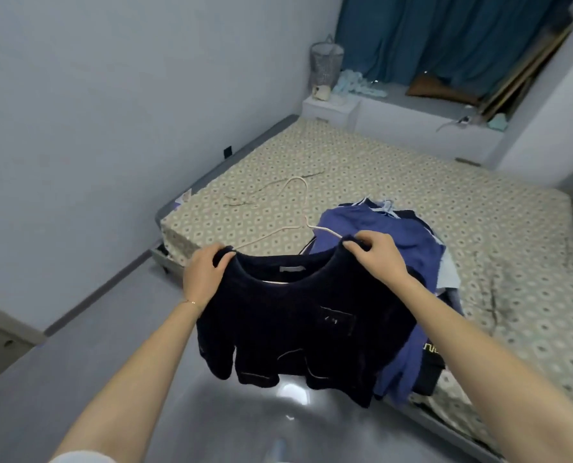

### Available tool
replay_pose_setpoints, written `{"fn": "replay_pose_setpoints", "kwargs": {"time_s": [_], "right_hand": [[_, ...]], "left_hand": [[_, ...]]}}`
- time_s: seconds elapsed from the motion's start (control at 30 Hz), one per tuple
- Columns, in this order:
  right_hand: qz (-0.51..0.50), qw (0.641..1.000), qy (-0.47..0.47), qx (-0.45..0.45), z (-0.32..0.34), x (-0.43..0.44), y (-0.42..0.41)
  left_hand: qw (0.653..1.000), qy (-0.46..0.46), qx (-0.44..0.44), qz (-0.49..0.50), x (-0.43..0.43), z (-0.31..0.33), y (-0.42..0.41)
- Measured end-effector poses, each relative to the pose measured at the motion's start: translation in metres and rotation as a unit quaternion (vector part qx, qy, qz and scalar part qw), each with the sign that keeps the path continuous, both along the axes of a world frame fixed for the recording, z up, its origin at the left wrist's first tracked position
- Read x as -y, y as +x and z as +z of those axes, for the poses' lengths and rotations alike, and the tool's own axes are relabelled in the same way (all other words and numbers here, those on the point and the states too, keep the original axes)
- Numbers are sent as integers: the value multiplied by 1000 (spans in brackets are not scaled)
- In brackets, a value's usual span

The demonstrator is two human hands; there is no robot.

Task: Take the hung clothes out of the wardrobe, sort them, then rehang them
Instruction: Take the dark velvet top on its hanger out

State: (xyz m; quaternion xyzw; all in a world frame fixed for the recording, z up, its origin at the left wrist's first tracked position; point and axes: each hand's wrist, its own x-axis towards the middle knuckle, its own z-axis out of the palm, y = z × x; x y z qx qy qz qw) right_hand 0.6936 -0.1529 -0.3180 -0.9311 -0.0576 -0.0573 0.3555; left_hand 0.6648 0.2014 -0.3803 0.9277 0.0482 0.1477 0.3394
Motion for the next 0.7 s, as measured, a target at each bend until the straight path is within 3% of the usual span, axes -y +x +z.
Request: {"fn": "replay_pose_setpoints", "kwargs": {"time_s": [0.3, 0.53, 0.7], "right_hand": [[-132, 991, 14, 0, 13, 67, 34], [-198, 980, 1, 25, 58, 124, 74], [-224, 974, -6, 27, 52, 158, 119]], "left_hand": [[986, 45, 52, -151, 69, 29, 128], [974, 9, 100, -203, 139, 70, 220], [972, 1, 88, -216, 179, 62, 271]]}}
